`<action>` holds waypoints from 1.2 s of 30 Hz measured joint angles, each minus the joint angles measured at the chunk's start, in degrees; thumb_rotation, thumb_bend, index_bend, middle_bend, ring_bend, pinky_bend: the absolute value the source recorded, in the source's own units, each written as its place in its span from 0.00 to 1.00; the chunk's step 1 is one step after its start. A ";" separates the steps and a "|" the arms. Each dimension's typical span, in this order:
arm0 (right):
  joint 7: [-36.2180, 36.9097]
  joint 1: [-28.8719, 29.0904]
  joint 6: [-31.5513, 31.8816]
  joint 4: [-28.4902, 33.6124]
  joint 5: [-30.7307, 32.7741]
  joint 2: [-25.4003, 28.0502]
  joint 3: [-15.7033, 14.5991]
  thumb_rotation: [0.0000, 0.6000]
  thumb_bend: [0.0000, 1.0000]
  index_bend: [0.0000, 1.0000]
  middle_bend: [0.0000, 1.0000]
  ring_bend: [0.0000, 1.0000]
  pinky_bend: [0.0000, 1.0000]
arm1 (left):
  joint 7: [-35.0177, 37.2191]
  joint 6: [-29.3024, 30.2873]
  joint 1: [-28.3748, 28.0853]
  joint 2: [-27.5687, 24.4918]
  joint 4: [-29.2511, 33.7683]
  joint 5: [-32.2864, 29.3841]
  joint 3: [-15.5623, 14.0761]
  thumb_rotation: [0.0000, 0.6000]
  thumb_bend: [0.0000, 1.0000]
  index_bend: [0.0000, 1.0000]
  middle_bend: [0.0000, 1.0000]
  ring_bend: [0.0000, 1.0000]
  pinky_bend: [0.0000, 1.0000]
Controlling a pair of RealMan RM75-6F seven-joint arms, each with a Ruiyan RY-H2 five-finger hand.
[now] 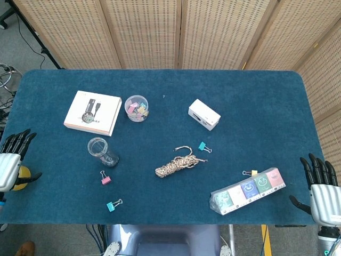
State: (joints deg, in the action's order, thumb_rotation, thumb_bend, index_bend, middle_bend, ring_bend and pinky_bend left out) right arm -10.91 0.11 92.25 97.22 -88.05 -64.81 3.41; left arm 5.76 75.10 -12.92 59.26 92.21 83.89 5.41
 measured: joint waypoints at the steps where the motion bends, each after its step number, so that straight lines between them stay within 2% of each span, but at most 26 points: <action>1: 0.19 0.09 -0.30 -0.10 0.28 -0.03 0.10 1.00 0.00 0.00 0.00 0.00 0.00 | 0.88 -0.85 -0.80 -0.16 -0.17 -0.05 0.40 1.00 0.08 0.00 0.00 0.00 0.00; 5: 0.87 0.42 -1.49 -0.50 1.26 -0.13 0.32 1.00 0.00 0.00 0.00 0.00 0.00 | 4.76 -5.79 -5.37 -0.42 -2.20 -0.84 2.66 1.00 0.11 0.04 0.00 0.00 0.00; 8: 1.33 0.73 -2.61 -1.01 2.36 -0.25 0.56 1.00 0.00 0.00 0.00 0.00 0.00 | 5.33 -10.31 -9.19 0.36 -5.05 -2.67 4.51 1.00 0.17 0.18 0.00 0.00 0.00; 14: 2.56 1.39 -4.45 -2.14 4.29 -0.37 1.23 1.00 0.00 0.00 0.00 0.00 0.00 | 3.34 -17.47 -15.88 4.53 -12.35 -8.79 7.82 1.00 0.22 0.33 0.00 0.00 0.00; 24: 4.44 1.94 -6.69 -3.55 7.41 -0.16 2.16 1.00 0.00 0.00 0.00 0.00 0.00 | 1.29 -31.51 -24.41 12.87 -24.58 -18.97 10.47 1.00 0.23 0.39 0.00 0.00 0.00; 36: 6.19 2.89 -10.35 -5.12 11.29 -0.30 3.01 1.00 0.00 0.00 0.00 0.00 0.00 | 2.48 -41.54 -31.74 24.25 -41.98 -23.47 10.77 1.00 0.25 0.47 0.00 0.00 0.00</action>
State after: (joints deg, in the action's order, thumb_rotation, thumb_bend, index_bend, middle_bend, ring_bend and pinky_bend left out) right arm -4.72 3.00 81.90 92.11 -76.75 -65.11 6.42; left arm 8.25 33.56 -44.66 83.51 50.23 60.42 16.18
